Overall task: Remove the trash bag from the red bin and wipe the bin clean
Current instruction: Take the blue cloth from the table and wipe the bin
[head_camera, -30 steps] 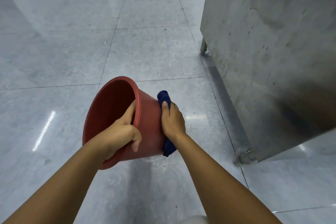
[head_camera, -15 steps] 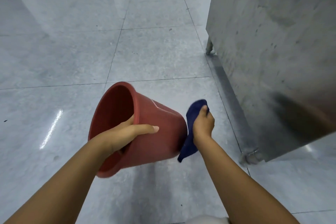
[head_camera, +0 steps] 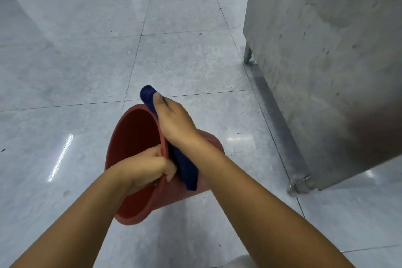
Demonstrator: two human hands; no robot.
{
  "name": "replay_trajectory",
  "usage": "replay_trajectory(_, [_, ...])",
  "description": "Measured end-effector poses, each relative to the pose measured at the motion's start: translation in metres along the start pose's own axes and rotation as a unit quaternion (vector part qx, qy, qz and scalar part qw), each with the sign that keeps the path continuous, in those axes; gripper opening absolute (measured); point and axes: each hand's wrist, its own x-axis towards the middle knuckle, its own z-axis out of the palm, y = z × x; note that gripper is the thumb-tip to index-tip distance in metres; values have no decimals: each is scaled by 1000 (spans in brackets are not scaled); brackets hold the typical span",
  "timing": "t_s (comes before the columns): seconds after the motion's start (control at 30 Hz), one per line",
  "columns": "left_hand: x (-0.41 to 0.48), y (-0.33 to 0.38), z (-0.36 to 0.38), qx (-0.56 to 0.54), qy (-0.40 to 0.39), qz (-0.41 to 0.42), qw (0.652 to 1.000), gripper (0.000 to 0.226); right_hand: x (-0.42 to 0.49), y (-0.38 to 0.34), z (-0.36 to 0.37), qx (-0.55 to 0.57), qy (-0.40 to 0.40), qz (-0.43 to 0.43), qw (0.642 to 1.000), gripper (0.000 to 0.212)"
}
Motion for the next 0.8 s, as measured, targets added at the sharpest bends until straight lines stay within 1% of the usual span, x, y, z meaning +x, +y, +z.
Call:
replay_trajectory(0.1, [-4,1,6,33,-27,-12,999,16,11,2,-10,-51,-15,48,997,59])
replay_trajectory(0.17, [-7,2,9,37,-41,-23,998,16,13,5,-14,-64,-39,62,995,63])
replay_trajectory(0.2, [-8,2,10,32,-50,-24,998,21,11,7,-14,-67,-44,58,995,63])
replay_trajectory(0.23, [-7,2,10,17,-56,-21,998,31,8,9,-13,-80,-43,43,995,61])
replay_trajectory(0.27, [-6,2,9,-24,-53,-15,998,38,4,13,-11,-108,-40,22,993,59])
replay_trajectory(0.3, [-5,2,6,-96,-35,-12,995,40,0,19,-8,-145,-40,4,989,55])
replay_trajectory(0.33, [-1,1,2,-183,-2,-6,983,39,-5,27,-6,-179,-41,-5,983,52])
replay_trajectory(0.37, [3,1,-3,-267,35,-1,963,40,-8,36,-6,-202,-40,-5,979,50])
replay_trajectory(0.4, [6,1,-7,-340,70,-2,938,47,-9,45,-7,-214,-35,0,976,49])
replay_trajectory(0.43, [10,1,-12,-387,106,-8,916,54,-9,54,-9,-219,-27,5,975,49])
replay_trajectory(0.47, [13,1,-15,-414,146,-9,898,56,-8,61,-11,-219,-17,10,976,49])
replay_trajectory(0.5, [17,0,-16,-428,188,0,884,52,-7,69,-13,-217,-6,14,976,48])
replay_trajectory(0.53, [19,-1,-15,-425,224,12,877,48,-4,75,-14,-220,6,19,975,49])
replay_trajectory(0.57, [19,-1,-14,-419,240,21,875,49,0,83,-17,-225,14,30,974,49])
replay_trajectory(0.6, [20,-1,-13,-417,225,27,880,50,4,90,-20,-230,21,46,972,49])
replay_trajectory(0.63, [20,-1,-12,-424,193,24,885,49,7,99,-25,-230,28,67,971,49])
replay_trajectory(0.7, [16,2,-11,-440,145,-2,886,54,8,116,-35,-216,48,112,969,50])
replay_trajectory(0.73, [16,3,-10,-445,137,-9,885,52,7,124,-40,-200,69,131,969,49])
replay_trajectory(0.8, [16,9,-4,-438,127,-13,890,38,2,137,-49,-131,141,165,967,48])
